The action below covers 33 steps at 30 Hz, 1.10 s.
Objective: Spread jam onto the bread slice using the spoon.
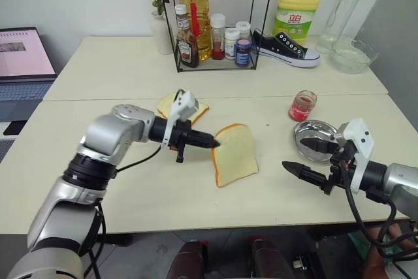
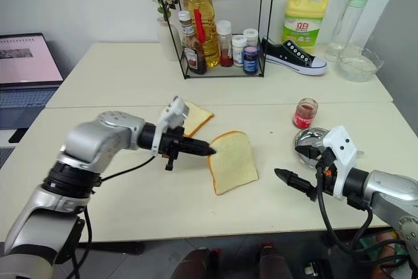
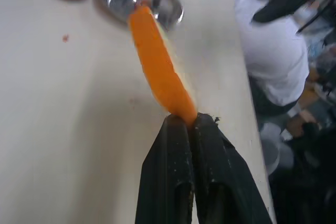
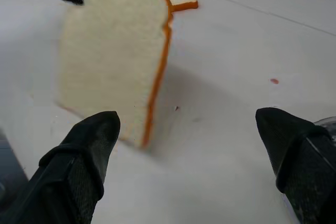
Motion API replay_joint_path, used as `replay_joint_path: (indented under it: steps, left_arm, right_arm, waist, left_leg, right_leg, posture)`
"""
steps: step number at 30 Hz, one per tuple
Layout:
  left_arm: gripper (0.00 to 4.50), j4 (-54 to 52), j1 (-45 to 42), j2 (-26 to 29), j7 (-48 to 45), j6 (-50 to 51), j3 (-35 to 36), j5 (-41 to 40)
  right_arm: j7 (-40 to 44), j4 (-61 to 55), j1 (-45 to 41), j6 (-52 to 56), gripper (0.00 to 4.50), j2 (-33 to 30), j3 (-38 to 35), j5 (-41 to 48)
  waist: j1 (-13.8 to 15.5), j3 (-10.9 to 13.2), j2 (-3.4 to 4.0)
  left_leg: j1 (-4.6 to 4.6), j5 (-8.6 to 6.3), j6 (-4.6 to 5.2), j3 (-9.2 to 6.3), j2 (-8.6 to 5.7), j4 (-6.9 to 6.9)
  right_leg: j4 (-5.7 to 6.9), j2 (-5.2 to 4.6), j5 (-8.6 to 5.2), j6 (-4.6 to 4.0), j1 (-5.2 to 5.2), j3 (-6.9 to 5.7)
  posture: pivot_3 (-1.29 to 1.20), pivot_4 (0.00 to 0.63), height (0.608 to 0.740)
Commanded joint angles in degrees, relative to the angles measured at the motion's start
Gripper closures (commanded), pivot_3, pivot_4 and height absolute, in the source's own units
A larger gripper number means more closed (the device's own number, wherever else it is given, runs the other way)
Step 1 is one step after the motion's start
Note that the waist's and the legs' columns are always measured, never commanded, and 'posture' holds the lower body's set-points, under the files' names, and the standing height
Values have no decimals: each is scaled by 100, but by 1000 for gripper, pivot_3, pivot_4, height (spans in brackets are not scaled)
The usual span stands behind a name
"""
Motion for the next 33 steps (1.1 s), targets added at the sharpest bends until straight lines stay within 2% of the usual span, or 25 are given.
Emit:
replay_joint_path:
  steps: [1,3,7,12,16,19,24,31,33]
  left_arm:
    - [4479,875,-188,-315,-33,-1395,-320,878]
    - [4479,1384,-276,-507,-51,-2069,-454,1276]
    - [4479,2728,-725,-1106,807,-3295,-243,1917]
    - [4479,3463,-1012,-1419,1073,-3886,-41,2154]
    - [4479,3452,-941,-1475,848,-3943,-14,2214]
    - [3826,3293,-816,-1429,723,-3891,42,2194]
    - [2289,2932,-667,-1177,624,-3747,112,2300]
    - [30,2055,-371,-634,841,-3570,406,2366]
    - [30,1417,-205,-647,942,-3413,608,2156]
  right_arm:
    - [-109,-352,68,74,0,-68,-111,337]
    - [-172,-438,108,101,0,-75,-61,443]
    - [-226,-588,21,103,0,-104,309,587]
    - [-282,-453,-153,6,0,-146,533,566]
    - [-244,-357,-249,-44,0,-181,628,522]
    - [-214,-277,-271,-90,0,-197,651,479]
    - [-286,-202,-140,-169,0,-165,552,407]
    - [-811,-198,564,-411,0,183,-178,144]
    - [-1233,-239,839,-540,0,543,-470,5]
  waist:
    - [23,0,0]
    - [60,2,-3]
    - [129,10,-16]
    - [112,13,-22]
    - [98,13,-22]
    - [99,13,-22]
    - [99,13,-22]
    - [109,12,-21]
    - [132,12,-22]
  left_leg:
    - [1,0,0,1,-1,1]
    - [-2,0,1,2,-5,3]
    - [-5,-1,1,1,-6,8]
    - [-7,-1,2,3,-7,8]
    - [-6,-1,2,2,-5,7]
    - [-7,-1,2,2,-5,7]
    - [-6,-1,2,1,-5,7]
    - [-6,-1,2,0,-5,7]
    - [-7,-1,2,0,-6,8]
  right_leg:
    - [-1,-1,0,0,1,0]
    - [-1,-4,0,0,1,-1]
    - [-1,-6,0,1,0,-4]
    - [-1,-6,0,2,-3,-3]
    - [1,-3,0,2,-4,-4]
    - [1,-2,0,2,-4,-5]
    - [1,-3,0,2,-4,-5]
    - [2,-4,0,2,-3,-3]
    - [1,-4,0,2,-2,-4]
  posture:
    - [0,150,740]
    - [0,150,740]
    - [0,150,740]
    - [0,150,740]
    - [0,150,740]
    - [0,150,740]
    - [0,150,740]
    - [0,150,740]
    - [0,150,740]
